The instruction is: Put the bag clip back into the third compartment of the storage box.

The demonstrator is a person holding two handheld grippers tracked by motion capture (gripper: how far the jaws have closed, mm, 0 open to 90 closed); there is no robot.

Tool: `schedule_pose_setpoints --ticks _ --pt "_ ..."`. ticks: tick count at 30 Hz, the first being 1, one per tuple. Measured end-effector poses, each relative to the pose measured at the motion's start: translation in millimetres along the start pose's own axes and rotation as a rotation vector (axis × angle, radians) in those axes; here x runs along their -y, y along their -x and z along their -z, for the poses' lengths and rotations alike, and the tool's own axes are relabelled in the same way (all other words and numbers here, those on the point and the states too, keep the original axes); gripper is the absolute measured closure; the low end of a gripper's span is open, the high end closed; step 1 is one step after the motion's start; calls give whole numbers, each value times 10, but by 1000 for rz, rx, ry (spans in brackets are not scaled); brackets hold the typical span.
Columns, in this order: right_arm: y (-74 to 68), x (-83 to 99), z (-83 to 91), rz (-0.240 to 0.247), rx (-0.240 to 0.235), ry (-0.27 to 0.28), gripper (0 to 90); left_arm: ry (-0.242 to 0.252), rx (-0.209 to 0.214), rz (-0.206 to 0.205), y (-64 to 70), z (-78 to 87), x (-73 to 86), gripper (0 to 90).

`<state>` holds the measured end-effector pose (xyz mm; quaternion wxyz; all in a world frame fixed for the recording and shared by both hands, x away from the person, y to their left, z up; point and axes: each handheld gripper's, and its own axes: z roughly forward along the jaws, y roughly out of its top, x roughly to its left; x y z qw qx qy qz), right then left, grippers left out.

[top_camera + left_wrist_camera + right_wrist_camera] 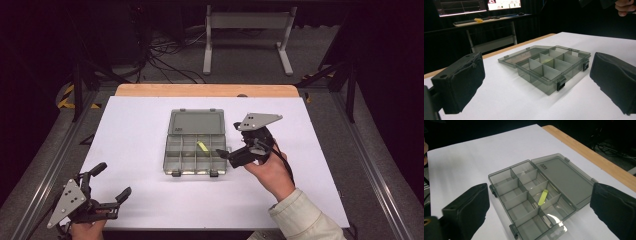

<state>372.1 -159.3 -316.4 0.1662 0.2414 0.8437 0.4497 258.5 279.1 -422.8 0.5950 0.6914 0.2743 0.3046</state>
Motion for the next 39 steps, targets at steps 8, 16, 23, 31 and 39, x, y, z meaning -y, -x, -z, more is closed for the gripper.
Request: schedule_pose_setpoints --ticks 8,16,23,31,39 --pt "-16 141 265 13 13 69 6 -3 0 -2 -4 1 -2 5" --pt "-12 325 454 17 49 121 5 -1 -1 -2 0 -3 -4 5" --pt "22 532 602 8 81 149 5 0 -2 -2 1 -4 -4 5" --pt "30 777 730 11 89 173 5 0 -3 -3 7 -5 -5 5" --pt "40 1084 760 17 108 209 1 -1 -3 -4 4 0 -7 5"
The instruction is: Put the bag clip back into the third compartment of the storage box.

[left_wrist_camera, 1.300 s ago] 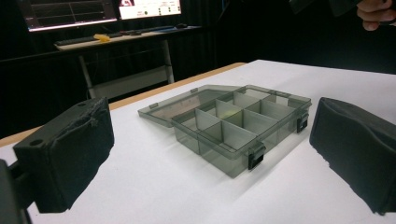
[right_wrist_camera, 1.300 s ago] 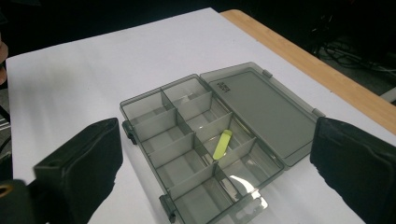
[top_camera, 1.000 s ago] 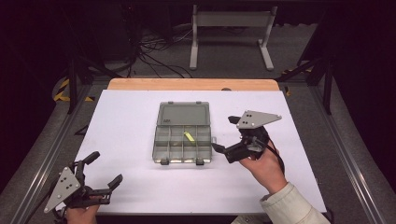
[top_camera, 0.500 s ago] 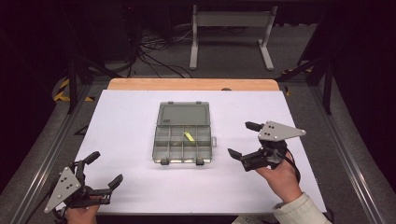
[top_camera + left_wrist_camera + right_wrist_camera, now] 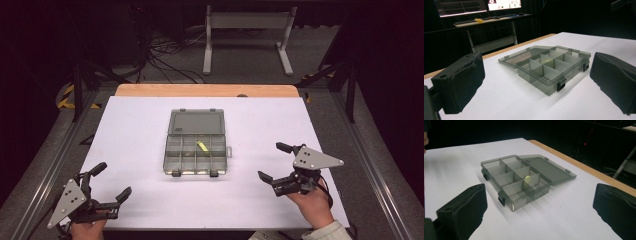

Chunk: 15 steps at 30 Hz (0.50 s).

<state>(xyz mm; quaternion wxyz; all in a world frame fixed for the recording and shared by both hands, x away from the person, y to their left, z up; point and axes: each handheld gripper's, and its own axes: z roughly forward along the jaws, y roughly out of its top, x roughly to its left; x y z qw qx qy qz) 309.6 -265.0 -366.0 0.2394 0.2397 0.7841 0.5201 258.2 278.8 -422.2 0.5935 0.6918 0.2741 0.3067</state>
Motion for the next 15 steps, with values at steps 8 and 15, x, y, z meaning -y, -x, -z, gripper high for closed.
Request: schedule_pose_setpoints --ticks 8,15 --pt "4 224 50 -8 10 28 0 1 -3 -1 -8 6 3 5" --pt "33 416 80 -35 28 38 0 0 -3 1 -2 -3 6 5"
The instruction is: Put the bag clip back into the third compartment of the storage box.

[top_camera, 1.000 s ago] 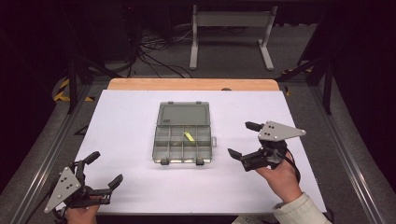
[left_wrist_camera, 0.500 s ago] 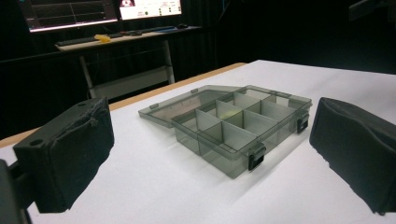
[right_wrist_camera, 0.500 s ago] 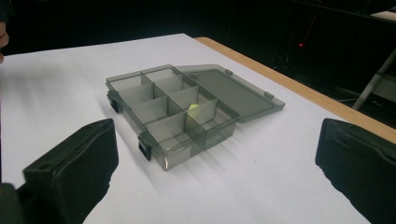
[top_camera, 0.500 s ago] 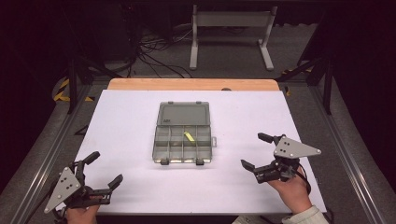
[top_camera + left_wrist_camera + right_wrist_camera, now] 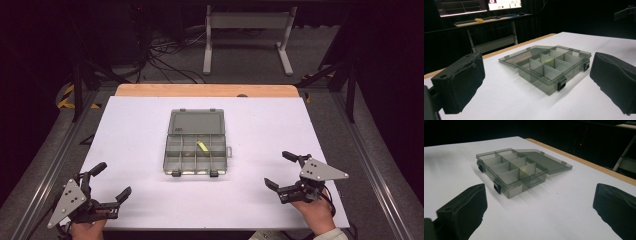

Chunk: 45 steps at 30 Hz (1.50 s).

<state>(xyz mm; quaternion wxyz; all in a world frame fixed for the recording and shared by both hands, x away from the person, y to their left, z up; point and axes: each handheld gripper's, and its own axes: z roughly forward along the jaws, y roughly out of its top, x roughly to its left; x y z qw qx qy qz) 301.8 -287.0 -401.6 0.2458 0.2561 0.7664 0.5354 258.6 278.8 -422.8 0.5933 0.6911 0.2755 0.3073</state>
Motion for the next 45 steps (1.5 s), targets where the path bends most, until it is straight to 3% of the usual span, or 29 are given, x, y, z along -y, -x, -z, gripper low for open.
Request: schedule_pose_setpoints --ticks 12,29,35,45 --pt "-27 277 -42 -56 4 -2 1 -4 -1 -7 1 -1 4 4" --pt "-91 435 -125 -136 22 -62 1 -4 3 -7 1 -6 5 4" --pt "-74 441 -135 -124 42 -68 1 -2 8 -2 0 -20 11 4" --pt "-84 433 -154 -114 37 -70 2 3 17 4 -9 -15 13 3"
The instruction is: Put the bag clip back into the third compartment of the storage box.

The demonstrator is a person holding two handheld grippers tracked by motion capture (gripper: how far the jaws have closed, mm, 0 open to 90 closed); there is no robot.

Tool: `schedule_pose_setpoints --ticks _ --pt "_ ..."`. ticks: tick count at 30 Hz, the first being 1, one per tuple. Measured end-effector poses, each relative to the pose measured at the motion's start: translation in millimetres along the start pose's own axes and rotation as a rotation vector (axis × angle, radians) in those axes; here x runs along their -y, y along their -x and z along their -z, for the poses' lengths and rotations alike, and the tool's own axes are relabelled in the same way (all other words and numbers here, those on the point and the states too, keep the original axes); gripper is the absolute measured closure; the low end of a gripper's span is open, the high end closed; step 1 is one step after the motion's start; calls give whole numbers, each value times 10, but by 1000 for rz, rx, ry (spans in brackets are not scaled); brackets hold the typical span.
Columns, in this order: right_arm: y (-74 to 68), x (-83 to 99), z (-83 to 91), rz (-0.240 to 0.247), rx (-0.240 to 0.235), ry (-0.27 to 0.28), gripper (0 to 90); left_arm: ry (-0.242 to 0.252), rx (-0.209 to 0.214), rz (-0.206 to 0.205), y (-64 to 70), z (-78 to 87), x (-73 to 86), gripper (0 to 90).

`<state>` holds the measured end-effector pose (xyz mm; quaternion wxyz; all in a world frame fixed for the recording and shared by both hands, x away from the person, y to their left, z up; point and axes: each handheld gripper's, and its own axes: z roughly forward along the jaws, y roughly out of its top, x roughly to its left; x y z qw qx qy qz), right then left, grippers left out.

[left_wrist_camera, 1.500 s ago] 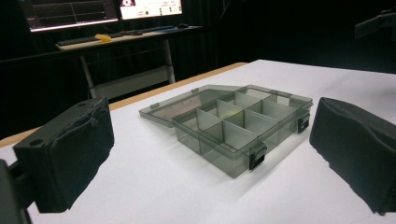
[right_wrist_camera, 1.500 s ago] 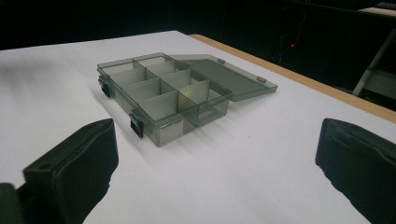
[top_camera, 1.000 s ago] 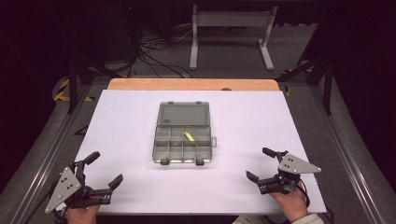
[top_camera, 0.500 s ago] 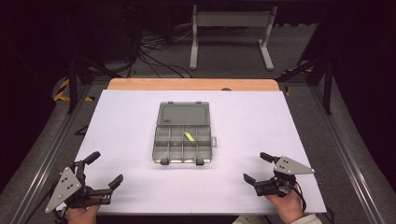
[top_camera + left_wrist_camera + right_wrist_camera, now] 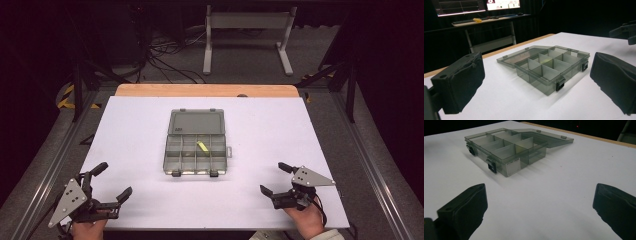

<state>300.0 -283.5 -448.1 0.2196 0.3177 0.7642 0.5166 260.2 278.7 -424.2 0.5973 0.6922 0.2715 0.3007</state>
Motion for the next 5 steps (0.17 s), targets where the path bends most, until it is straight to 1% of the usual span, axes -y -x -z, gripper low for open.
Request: schedule_pose_setpoints --ticks 5 --pt "-10 -5 -3 14 0 3 2 2 -3 3 0 4 1 3"
